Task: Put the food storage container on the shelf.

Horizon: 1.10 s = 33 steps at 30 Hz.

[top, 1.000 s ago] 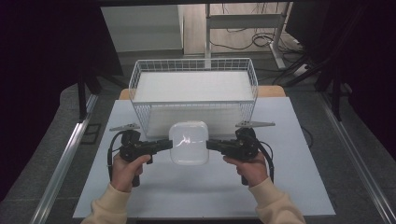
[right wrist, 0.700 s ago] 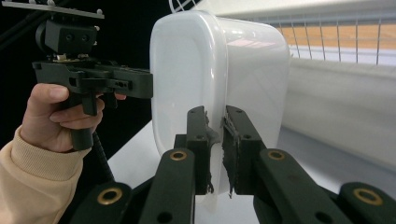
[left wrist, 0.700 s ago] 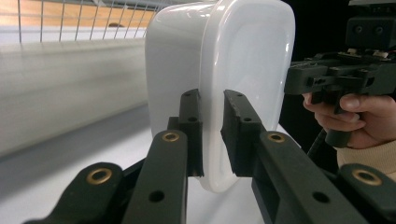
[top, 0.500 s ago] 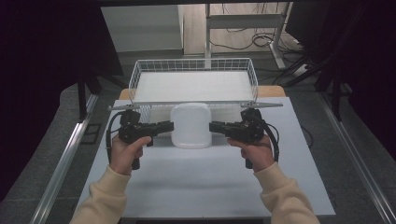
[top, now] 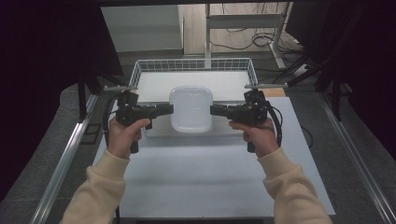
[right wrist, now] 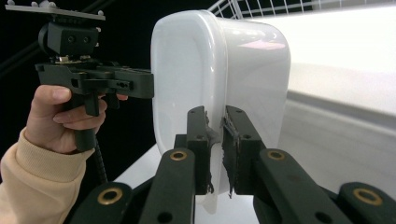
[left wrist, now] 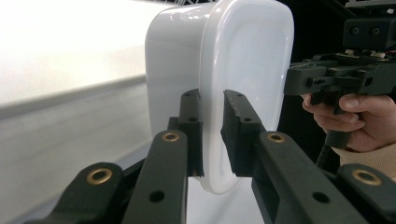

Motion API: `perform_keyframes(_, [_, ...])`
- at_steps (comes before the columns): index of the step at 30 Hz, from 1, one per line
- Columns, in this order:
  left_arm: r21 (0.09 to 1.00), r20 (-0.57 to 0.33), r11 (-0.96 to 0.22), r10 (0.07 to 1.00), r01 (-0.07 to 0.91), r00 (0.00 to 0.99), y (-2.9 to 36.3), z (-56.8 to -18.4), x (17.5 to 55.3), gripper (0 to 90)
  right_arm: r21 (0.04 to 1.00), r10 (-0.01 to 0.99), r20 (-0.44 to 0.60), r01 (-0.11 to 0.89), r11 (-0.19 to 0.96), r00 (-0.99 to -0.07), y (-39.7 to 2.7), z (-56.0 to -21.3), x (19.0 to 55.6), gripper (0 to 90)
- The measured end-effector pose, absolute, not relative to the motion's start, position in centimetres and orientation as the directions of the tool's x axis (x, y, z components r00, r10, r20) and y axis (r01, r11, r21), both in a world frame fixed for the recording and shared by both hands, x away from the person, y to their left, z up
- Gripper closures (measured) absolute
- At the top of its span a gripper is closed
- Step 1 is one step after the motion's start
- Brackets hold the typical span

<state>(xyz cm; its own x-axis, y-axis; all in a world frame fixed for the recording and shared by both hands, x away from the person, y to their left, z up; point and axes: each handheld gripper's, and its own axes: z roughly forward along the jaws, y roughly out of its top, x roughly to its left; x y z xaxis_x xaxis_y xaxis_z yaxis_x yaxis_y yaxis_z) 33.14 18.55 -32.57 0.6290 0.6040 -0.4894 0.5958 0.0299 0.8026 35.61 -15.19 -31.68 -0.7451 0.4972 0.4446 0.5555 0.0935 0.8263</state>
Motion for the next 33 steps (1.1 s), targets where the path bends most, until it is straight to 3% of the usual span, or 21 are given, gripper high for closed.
perform_keyframes(12, [0.826, -0.453, 0.012, 0.608, 0.563, 0.652, 18.2, -30.1, 35.7, 78.7, 0.849, 0.507, 0.394, 0.515, 0.119, -0.766, -15.3, -28.6, 37.9, 81.0])
perform_keyframes(33, [0.774, -0.507, 0.035, 0.632, 0.633, 0.586, 18.0, -29.2, 41.0, 78.4, 0.805, 0.524, 0.456, 0.584, 0.102, -0.719, -15.1, -27.7, 43.3, 80.8])
